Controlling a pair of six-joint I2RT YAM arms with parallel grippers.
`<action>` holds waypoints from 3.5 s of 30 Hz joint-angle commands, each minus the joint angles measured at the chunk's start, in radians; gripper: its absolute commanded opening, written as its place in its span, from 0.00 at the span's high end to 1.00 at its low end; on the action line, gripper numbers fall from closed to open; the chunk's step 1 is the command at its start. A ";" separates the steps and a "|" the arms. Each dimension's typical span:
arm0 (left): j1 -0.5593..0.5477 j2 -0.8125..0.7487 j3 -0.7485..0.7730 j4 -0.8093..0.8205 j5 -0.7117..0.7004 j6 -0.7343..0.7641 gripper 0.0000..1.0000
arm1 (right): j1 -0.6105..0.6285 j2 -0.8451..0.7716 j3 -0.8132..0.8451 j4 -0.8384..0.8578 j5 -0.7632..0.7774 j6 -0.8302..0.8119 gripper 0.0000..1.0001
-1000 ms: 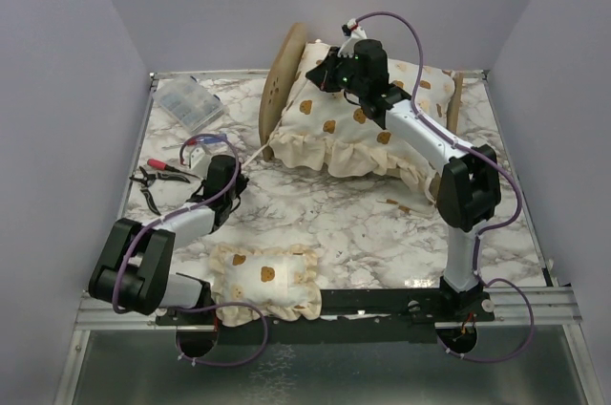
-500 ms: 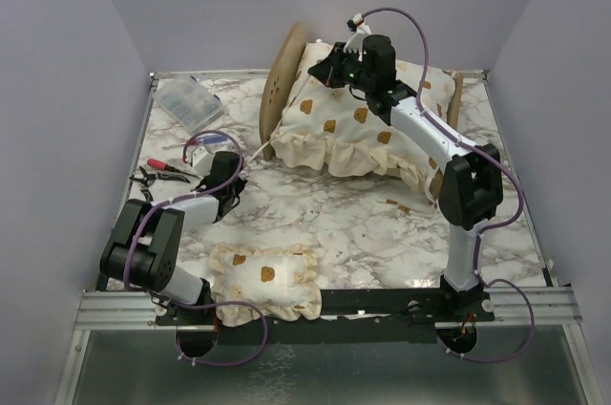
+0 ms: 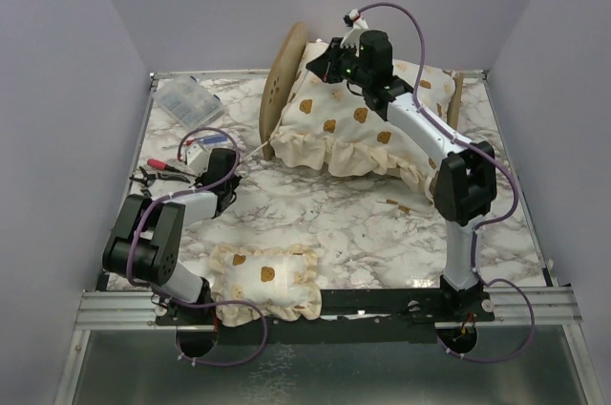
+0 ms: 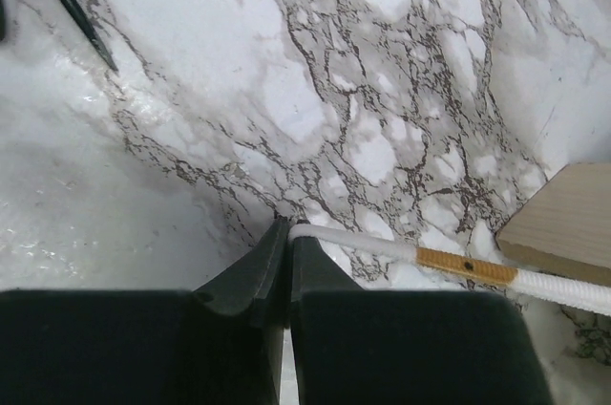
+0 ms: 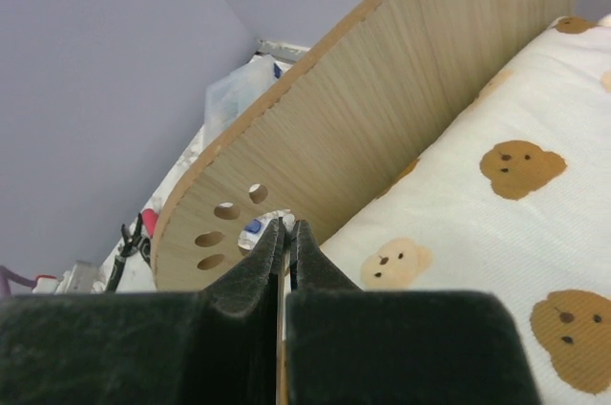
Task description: Set up the pet bed
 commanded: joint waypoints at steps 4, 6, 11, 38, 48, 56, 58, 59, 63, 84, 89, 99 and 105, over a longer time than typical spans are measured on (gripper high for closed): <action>0.071 -0.049 -0.104 -0.093 -0.049 -0.070 0.96 | -0.037 -0.029 0.036 0.088 0.256 -0.021 0.99; 0.081 -0.043 -0.099 -0.091 -0.037 -0.068 0.96 | -0.037 -0.029 0.041 0.093 0.262 -0.022 0.99; 0.083 -0.015 -0.057 -0.073 0.004 -0.012 0.90 | -0.038 0.000 0.087 0.077 0.134 -0.031 0.99; 0.082 -0.513 0.154 -0.267 0.258 0.608 0.14 | -0.035 -0.284 -0.120 -0.265 0.132 -0.139 0.27; 0.062 -0.574 0.107 -0.269 0.223 0.632 0.14 | -0.016 -0.041 0.152 -0.379 0.172 -0.032 0.27; 0.062 -0.545 0.114 -0.267 0.236 0.640 0.14 | -0.009 0.157 0.299 -0.334 0.125 0.021 0.27; 0.062 -0.540 0.112 -0.266 0.245 0.638 0.14 | -0.007 0.183 0.303 -0.311 0.100 0.033 0.27; 0.060 -0.537 0.112 -0.265 0.249 0.637 0.14 | -0.004 0.195 0.305 -0.302 0.084 0.035 0.27; 0.060 -0.525 0.113 -0.264 0.256 0.638 0.14 | 0.013 0.218 0.296 -0.264 -0.001 0.034 0.28; 0.060 -0.521 0.110 -0.255 0.266 0.642 0.14 | 0.345 -0.098 -0.225 -0.153 -0.345 -0.163 0.53; 0.060 -0.531 0.108 -0.256 0.265 0.643 0.14 | 0.414 -0.174 -0.357 -0.294 -0.253 -0.258 0.52; 0.060 -0.550 0.102 -0.256 0.274 0.643 0.14 | 0.268 -0.511 -0.417 -0.564 0.289 -0.284 0.35; 0.056 -0.548 0.107 -0.252 0.335 0.634 0.14 | -0.070 -0.747 -0.506 -0.680 0.542 -0.232 0.25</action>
